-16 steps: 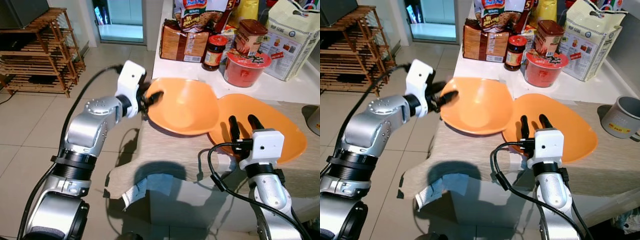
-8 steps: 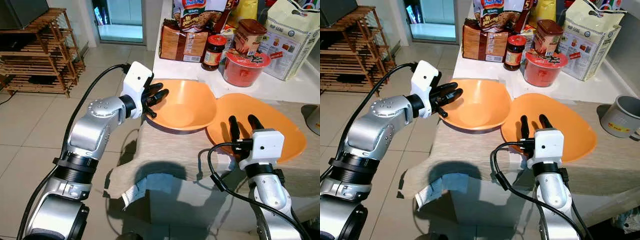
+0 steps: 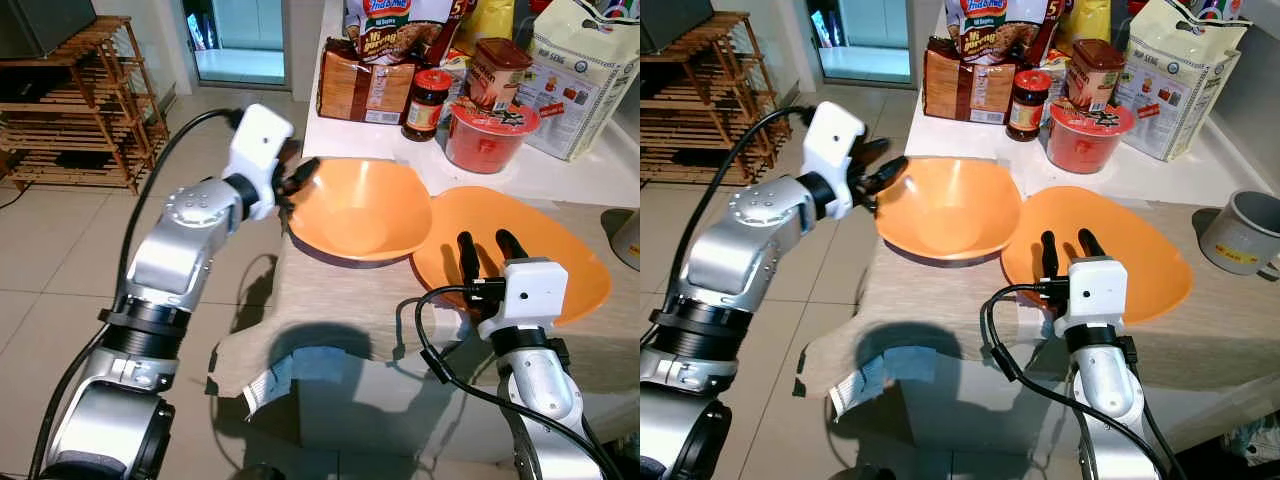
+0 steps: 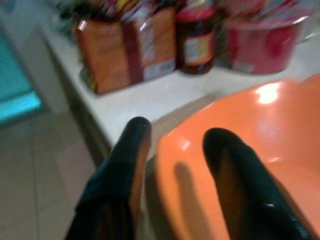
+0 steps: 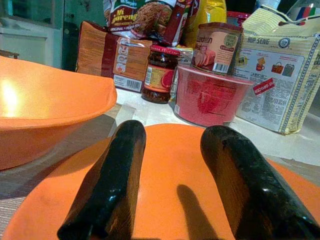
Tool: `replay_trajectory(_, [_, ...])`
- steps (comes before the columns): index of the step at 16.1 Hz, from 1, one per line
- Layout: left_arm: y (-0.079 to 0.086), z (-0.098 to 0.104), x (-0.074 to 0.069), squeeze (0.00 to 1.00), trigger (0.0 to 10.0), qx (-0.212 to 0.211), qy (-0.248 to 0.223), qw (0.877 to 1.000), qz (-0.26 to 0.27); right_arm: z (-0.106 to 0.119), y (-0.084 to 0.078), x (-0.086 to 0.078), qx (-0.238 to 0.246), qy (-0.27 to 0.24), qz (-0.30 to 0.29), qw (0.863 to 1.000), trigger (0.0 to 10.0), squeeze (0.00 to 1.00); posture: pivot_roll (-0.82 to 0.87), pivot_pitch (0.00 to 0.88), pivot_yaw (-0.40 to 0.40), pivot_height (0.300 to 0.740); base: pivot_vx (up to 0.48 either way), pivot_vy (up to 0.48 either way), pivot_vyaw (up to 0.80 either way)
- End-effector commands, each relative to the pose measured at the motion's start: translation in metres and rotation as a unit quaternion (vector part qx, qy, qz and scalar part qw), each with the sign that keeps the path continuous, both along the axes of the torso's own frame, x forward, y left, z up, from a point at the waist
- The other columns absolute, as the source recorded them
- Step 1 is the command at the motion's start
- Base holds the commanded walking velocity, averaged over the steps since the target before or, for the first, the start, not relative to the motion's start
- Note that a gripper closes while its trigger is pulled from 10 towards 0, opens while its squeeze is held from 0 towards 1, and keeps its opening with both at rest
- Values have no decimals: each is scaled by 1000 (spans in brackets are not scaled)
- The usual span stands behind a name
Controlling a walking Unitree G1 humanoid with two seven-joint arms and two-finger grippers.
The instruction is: Setting the table
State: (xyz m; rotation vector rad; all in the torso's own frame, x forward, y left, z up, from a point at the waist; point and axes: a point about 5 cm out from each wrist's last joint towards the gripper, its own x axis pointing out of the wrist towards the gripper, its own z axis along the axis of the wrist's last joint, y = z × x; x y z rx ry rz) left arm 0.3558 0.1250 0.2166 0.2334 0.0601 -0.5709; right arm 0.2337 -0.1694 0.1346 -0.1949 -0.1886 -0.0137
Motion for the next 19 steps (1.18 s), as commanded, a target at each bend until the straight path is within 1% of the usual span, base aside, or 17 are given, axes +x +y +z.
replay_trajectory(1, [7, -3, 3, 1000, 10000, 0, 29, 999, 22, -6, -3, -2, -4, 19, -5, 1000, 10000, 0, -13, 27, 6, 740, 0, 0, 0])
replay_trajectory(2, [12, -13, 3, 1000, 10000, 0, 64, 997, 39, -5, -5, -5, -5, 19, -4, 1000, 10000, 0, -13, 24, 5, 740, 0, 0, 0])
replay_trajectory(3, [15, -18, 3, 1000, 10000, 0, 80, 996, 49, -3, -5, -7, -4, 19, 2, 1000, 10000, 0, -13, 24, 5, 740, 0, 0, 0])
replay_trajectory(6, [15, -22, 2, 1000, 10000, -2, 95, 994, 48, 1, -7, -15, 1, 29, 27, 999, 10000, 0, -21, 19, -1, 740, 0, 0, 0])
replay_trajectory(7, [15, -21, 2, 1000, 10000, -8, 102, 993, 49, 6, -12, -29, -4, 43, 50, 998, 10000, 0, -31, 19, -7, 740, 0, 0, 0])
replay_trajectory(9, [15, -18, 4, 1000, 10000, -9, 101, 993, 55, 15, -26, -42, -27, 51, 54, 997, 10000, 0, -52, 16, -8, 740, 0, 0, 0])
replay_trajectory(11, [14, -17, 5, 1000, 10000, -7, 93, 994, 55, 17, -31, -40, -33, 48, 46, 997, 10000, 0, -57, 11, -7, 740, 0, 0, 0])
replay_trajectory(12, [8, -12, 5, 1000, 10000, -8, 77, 996, 41, 18, -27, -36, -30, 43, 43, 998, 10000, 0, -58, 4, -6, 740, 0, 0, 0])
replay_trajectory(14, [3, -8, 3, 1000, 10000, -13, 68, 997, 28, 17, -22, -35, -25, 43, 47, 998, 10000, 0, -54, 4, -3, 740, 0, 0, 0])
replay_trajectory(16, [1, -7, 2, 1000, 10000, -14, 71, 997, 25, 15, -18, -37, -21, 50, 53, 997, 10000, 0, -51, 6, -2, 740, 0, 0, 0])
replay_trajectory(17, [1, -10, 2, 1000, 10000, -18, 90, 996, 25, 14, -14, -37, -14, 54, 55, 997, 10000, 0, -47, 8, 1, 740, 0, 0, 0])
replay_trajectory(18, [2, -13, 2, 965, 10000, -25, 113, 993, 28, 13, -12, -37, -9, 54, 55, 997, 10000, 0, -47, 8, 1, 740, 0, 0, 0])
replay_trajectory(19, [3, -17, 3, 0, 10000, -30, 132, 990, 38, 14, -10, -37, -8, 52, 59, 997, 10000, 0, -46, 9, 2, 740, 0, 0, 0])
